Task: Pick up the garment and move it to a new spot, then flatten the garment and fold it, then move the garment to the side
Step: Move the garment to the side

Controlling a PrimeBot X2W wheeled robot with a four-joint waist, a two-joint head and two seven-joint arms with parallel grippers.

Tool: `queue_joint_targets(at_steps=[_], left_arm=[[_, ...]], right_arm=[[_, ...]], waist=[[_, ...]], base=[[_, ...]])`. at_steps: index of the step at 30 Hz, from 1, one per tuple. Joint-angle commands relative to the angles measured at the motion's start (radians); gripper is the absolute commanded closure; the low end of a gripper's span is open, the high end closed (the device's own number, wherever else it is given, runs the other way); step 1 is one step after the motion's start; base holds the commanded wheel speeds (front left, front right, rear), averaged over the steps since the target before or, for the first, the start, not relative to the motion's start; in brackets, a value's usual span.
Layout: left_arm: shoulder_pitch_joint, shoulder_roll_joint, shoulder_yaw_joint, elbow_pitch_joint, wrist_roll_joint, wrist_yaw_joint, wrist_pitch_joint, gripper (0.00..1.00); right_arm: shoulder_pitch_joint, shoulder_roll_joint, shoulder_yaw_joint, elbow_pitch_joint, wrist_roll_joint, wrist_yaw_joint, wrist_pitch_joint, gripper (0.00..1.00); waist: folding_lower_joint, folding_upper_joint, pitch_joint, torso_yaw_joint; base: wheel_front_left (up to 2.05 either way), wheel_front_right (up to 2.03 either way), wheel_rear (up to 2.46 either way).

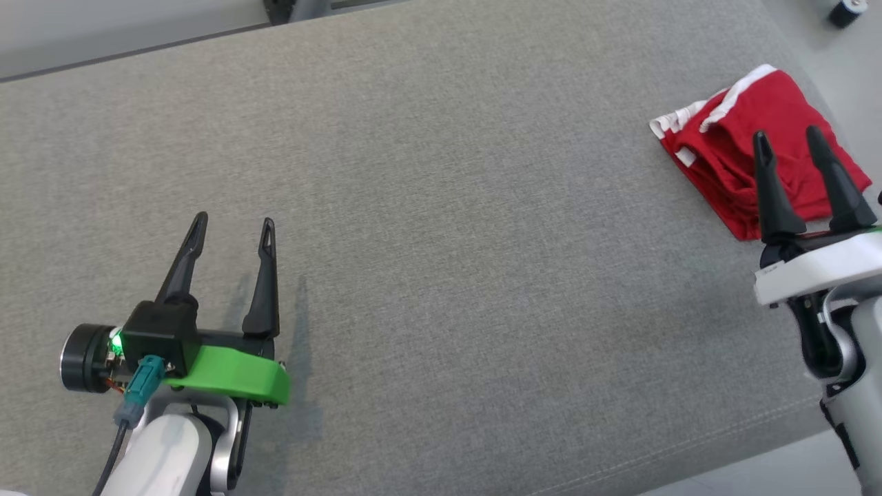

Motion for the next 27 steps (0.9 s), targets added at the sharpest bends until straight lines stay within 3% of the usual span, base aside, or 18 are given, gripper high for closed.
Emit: queue_joint_targets(at_steps=[1, 8, 15, 27], left_arm=[[0.023, -0.006, 0.002, 0.010, -0.013, 0.004, -0.008, 0.00], [0.091, -0.020, 0.035, 0.036, -0.056, 0.028, -0.042, 0.00], [0.136, -0.023, 0.059, 0.042, -0.079, 0.040, -0.057, 0.00], [0.217, -0.001, 0.048, 0.031, -0.100, 0.042, -0.046, 0.00]], right_arm=[[0.034, 0.021, -0.009, -0.025, -0.022, -0.001, -0.005, 0.00], [0.143, 0.130, -0.037, -0.115, -0.132, -0.001, 0.018, 0.00], [0.214, 0.176, -0.054, -0.158, -0.193, -0.001, 0.048, 0.00], [0.371, 0.190, -0.118, -0.242, -0.245, -0.001, 0.116, 0.00]], waist=[[0.0001, -0.0001, -0.076, 0.081], [0.0001, -0.0001, -0.149, 0.171], [0.0001, -0.0001, -0.200, 0.216], [0.0001, -0.0001, -0.281, 0.236]], base=[[0.00, 0.00, 0.00], [0.00, 0.00, 0.00], [0.00, 0.00, 0.00], [0.00, 0.00, 0.00]])
